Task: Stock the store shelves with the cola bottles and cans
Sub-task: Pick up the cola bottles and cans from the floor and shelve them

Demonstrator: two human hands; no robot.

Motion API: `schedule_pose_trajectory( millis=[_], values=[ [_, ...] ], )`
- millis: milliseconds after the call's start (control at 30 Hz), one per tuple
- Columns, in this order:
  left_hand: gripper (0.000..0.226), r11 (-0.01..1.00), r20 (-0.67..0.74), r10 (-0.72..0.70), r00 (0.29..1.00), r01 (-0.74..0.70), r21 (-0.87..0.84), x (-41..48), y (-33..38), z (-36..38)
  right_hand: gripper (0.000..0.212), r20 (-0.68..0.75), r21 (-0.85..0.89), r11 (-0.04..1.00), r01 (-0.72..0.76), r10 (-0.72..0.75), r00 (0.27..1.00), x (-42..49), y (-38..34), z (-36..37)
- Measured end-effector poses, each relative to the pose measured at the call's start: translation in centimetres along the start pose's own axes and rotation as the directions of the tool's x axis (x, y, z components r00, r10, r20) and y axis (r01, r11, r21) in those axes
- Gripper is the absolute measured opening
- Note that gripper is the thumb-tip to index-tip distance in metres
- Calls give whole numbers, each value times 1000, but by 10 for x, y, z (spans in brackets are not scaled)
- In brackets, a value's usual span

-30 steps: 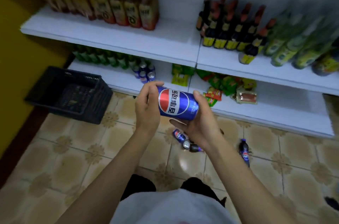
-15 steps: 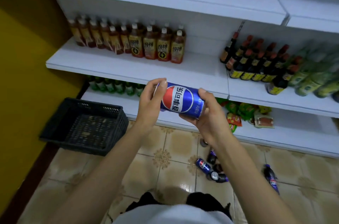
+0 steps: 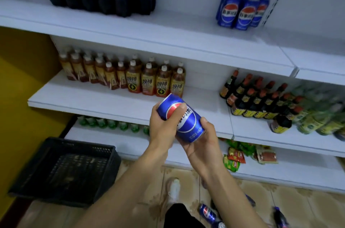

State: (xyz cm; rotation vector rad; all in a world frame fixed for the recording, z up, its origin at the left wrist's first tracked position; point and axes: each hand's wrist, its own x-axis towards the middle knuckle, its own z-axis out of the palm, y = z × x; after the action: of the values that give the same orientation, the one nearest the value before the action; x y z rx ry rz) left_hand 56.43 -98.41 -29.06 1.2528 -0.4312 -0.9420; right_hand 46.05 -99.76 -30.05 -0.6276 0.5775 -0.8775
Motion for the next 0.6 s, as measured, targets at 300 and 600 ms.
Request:
schedule_pose_trajectory(
  millis=[300,600],
  values=[
    [59,925,365,308,879,-366,101,126,86,112,54,131,-631,676,380,-390,911,109,-146,-2],
    [72,682,654,340,676,-656,323,220,134,226,56,151,-878,333,344,-489,859,201,-263,-3]
  ],
)
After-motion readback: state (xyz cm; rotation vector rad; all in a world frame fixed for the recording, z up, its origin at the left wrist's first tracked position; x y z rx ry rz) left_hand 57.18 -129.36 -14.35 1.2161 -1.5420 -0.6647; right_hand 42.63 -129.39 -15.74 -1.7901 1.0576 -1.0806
